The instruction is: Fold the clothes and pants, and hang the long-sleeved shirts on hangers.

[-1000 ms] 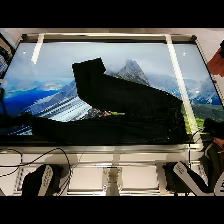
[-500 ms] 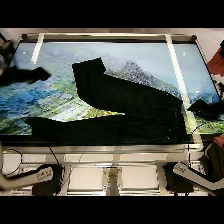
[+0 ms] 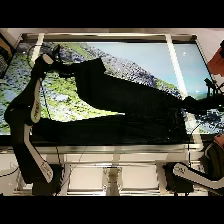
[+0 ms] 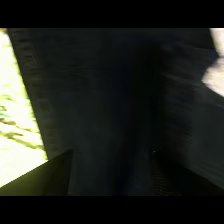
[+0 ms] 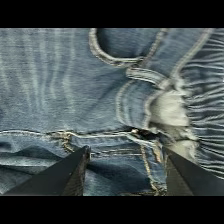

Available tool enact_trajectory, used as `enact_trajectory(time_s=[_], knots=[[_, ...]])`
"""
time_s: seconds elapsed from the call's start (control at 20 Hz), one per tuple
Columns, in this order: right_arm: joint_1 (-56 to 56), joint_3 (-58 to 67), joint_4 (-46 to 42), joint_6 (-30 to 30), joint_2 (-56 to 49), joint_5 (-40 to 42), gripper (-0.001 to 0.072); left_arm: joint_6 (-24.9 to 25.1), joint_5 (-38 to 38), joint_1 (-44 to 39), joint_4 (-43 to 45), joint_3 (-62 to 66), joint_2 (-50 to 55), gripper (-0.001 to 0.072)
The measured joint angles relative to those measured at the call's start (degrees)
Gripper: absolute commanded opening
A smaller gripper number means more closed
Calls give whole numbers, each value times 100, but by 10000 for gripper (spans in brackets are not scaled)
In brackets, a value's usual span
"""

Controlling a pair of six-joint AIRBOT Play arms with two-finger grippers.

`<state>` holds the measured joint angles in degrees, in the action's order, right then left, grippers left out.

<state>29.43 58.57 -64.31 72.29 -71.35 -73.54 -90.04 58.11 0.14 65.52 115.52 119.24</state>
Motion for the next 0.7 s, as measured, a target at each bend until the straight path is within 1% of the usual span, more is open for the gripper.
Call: enact_trajectory(time_s=[0.15, 0.4, 0.45, 0.55, 0.6, 0.65, 0.7], knots=[[-160, 0, 11, 0, -4, 94, 529, -428, -79, -61, 496, 157, 221, 562], [-280, 0, 118, 0, -4, 157, 529, -669, -210, -149, 772, 234, 474, 558], [-289, 0, 127, 0, -4, 157, 529, -693, -234, -153, 785, 238, 507, 524], [-297, 0, 151, 0, -7, 162, 529, -710, -308, -166, 804, 247, 553, 374], [-299, 0, 160, 0, -4, 166, 529, -717, -352, -170, 824, 247, 573, 250], [-304, 0, 170, 0, -4, 166, 529, -732, -404, -184, 844, 247, 597, 90], [-304, 0, 203, 2, -7, 170, 529, -734, -435, -203, 841, 247, 621, 20]])
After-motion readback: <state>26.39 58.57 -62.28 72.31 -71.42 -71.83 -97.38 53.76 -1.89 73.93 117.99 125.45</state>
